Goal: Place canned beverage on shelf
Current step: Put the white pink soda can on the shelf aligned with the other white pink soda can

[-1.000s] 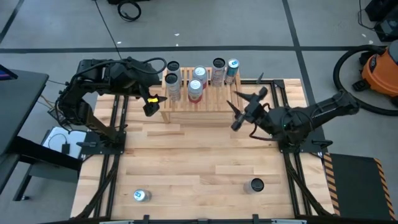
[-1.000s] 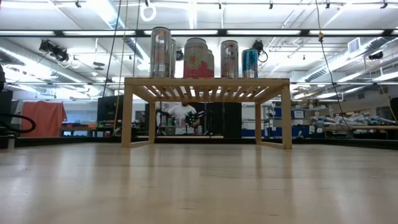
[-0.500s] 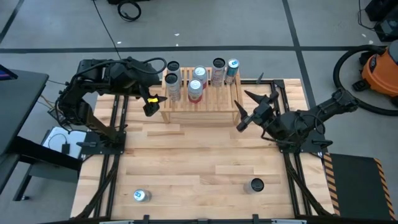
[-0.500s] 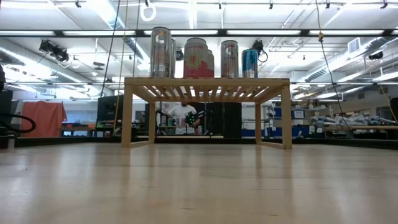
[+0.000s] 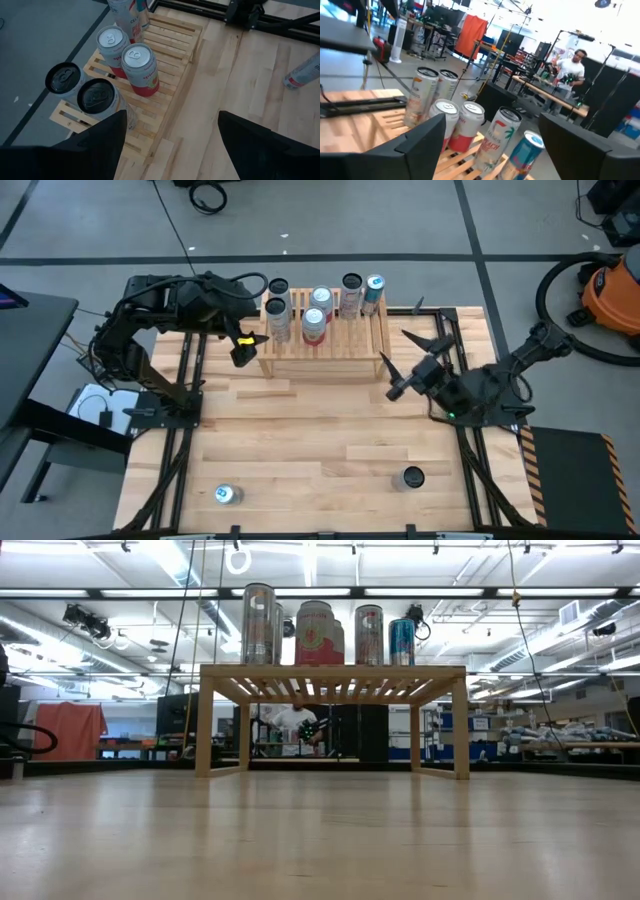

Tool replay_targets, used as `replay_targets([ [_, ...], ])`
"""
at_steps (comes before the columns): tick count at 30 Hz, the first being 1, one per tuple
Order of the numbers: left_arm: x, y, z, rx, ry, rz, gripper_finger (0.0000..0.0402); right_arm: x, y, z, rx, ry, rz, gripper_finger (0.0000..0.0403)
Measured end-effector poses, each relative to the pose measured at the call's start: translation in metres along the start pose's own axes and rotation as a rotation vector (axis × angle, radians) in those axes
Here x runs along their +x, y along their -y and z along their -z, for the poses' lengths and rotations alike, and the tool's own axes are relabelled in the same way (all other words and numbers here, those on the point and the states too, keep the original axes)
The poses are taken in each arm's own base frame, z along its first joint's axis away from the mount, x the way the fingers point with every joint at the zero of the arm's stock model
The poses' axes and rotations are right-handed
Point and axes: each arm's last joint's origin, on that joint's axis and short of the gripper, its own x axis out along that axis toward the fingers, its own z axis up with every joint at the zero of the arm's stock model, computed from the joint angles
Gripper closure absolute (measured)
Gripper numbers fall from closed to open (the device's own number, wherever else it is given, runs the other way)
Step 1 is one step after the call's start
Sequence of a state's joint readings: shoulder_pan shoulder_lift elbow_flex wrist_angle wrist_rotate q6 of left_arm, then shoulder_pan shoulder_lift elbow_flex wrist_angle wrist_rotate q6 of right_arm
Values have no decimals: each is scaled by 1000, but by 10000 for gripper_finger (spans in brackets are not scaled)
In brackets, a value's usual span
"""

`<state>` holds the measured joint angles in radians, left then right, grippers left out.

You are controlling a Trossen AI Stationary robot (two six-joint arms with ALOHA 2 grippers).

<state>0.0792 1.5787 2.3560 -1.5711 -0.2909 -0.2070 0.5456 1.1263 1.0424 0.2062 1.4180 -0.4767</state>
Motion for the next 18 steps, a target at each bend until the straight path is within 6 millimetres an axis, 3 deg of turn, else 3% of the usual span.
replay_targets([
  [5, 0, 0, 0, 0, 0, 0, 86, -36, 1, -7, 49, -11, -21, 65],
  [10, 0, 0, 0, 0, 0, 0, 86, -75, 3, -12, 133, 35, -183, 66],
  [18, 0, -1, 0, -2, 0, -2, 86, -112, 11, -14, 173, 78, -349, 67],
])
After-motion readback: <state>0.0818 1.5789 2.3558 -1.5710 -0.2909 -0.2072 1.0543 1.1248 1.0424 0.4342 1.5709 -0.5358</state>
